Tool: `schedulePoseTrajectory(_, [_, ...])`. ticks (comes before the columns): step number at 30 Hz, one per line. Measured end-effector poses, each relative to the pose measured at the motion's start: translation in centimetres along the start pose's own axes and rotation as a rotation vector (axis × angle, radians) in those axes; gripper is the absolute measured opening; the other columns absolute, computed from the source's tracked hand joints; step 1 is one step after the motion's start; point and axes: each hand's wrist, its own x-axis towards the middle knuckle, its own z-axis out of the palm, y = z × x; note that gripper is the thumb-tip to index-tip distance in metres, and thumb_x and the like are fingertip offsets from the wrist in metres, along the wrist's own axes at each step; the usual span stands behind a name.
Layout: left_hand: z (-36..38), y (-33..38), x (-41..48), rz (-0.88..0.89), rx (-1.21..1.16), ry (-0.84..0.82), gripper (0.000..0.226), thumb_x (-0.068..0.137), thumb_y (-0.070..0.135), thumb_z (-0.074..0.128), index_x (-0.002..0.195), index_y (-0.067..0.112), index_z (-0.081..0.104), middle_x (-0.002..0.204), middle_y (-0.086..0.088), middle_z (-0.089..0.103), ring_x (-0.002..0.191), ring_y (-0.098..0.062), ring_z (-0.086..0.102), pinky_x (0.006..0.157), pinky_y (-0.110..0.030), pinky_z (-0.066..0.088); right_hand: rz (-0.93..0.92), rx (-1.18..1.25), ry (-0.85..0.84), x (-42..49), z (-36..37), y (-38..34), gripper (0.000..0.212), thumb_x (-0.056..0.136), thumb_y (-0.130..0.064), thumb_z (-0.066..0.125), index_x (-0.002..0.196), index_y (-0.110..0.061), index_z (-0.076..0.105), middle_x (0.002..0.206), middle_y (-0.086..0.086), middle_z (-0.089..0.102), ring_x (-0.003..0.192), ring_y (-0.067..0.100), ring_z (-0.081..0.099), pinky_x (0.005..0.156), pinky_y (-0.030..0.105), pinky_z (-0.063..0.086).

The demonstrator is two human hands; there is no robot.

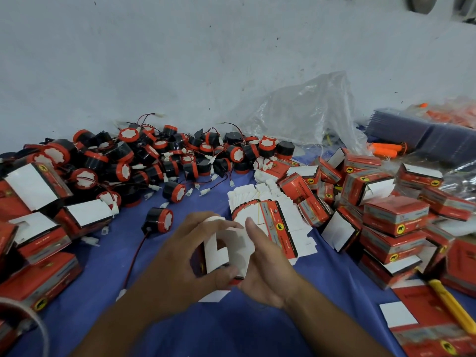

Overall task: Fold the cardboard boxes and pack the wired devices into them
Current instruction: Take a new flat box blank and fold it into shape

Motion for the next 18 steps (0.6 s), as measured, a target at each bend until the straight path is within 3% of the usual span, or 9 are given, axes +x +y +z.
schedulePoseTrajectory(3, [0.0, -0.2, -0.2, 0.029, 0.052, -0.004, 0.047, 0.083, 0.052, 0.067, 0.120, 0.023, 0.062, 0.132, 0.011, 0.050, 0.126, -0.007, 0.048, 0.099, -0.009, 0.034, -0.050, -0.033, 0.035, 0.1, 0.1, 0.2, 0.048, 0.087, -0.042, 0.074, 0.125, -0.015, 0.063, 0.115, 0.011, 0.066, 0.108, 0.026, 0.062, 0.087, 0.038, 0.051])
schedulePoseTrajectory(5, [0.1, -0.2, -0.4, 0.026, 0.088, -0.083, 0.051, 0.081, 0.056, 0.067, 0.119, 0.022, 0.063, 0.136, 0.012, 0.046, 0.127, -0.010, 0.046, 0.100, -0.013, 0.035, -0.059, -0.027, 0.063, 0.2, 0.1, 0.5, 0.038, 0.090, -0.037, 0.068, 0.122, -0.016, 0.066, 0.119, 0.012, 0.066, 0.113, 0.029, 0.062, 0.088, 0.043, 0.050])
schedulePoseTrajectory(9, [0.5, 0.3, -0.6, 0.056, 0.214, -0.139, 0.055, 0.085, 0.066, 0.056, 0.117, 0.023, 0.065, 0.139, 0.010, 0.044, 0.126, -0.012, 0.043, 0.102, -0.026, 0.037, -0.066, -0.056, 0.126, 0.4, 0.6, 1.0, 0.053, 0.093, -0.056, 0.060, 0.126, -0.016, 0.069, 0.130, 0.015, 0.066, 0.123, 0.029, 0.061, 0.103, 0.043, 0.049])
schedulePoseTrajectory(12, [0.5, 0.2, -0.5, 0.021, 0.164, -0.063, 0.043, 0.093, 0.052, 0.051, 0.131, 0.034, 0.051, 0.137, 0.023, 0.042, 0.126, -0.004, 0.041, 0.102, -0.019, 0.033, -0.064, -0.086, 0.175, 0.3, 1.0, 0.9, 0.070, 0.086, -0.071, 0.049, 0.130, -0.020, 0.066, 0.132, 0.016, 0.065, 0.122, 0.030, 0.062, 0.093, 0.039, 0.056])
schedulePoseTrajectory(15, [0.7, -0.1, -0.8, -0.114, 0.076, -0.017, 0.060, 0.085, 0.054, 0.054, 0.140, 0.042, 0.032, 0.137, 0.031, 0.037, 0.127, 0.006, 0.037, 0.100, -0.005, 0.027, -0.061, -0.118, 0.149, 0.2, 0.8, 0.6, 0.056, 0.090, -0.058, 0.053, 0.127, -0.020, 0.068, 0.127, 0.013, 0.068, 0.113, 0.026, 0.067, 0.084, 0.035, 0.057])
schedulePoseTrajectory(18, [1.3, -0.1, -0.8, -0.118, 0.112, -0.015, 0.059, 0.080, 0.058, 0.057, 0.133, 0.036, 0.043, 0.140, 0.016, 0.037, 0.132, -0.002, 0.035, 0.103, -0.015, 0.033, -0.094, -0.235, 0.187, 0.2, 0.6, 0.8, 0.046, 0.092, -0.038, 0.065, 0.130, -0.011, 0.062, 0.127, 0.020, 0.065, 0.115, 0.036, 0.065, 0.091, 0.052, 0.053])
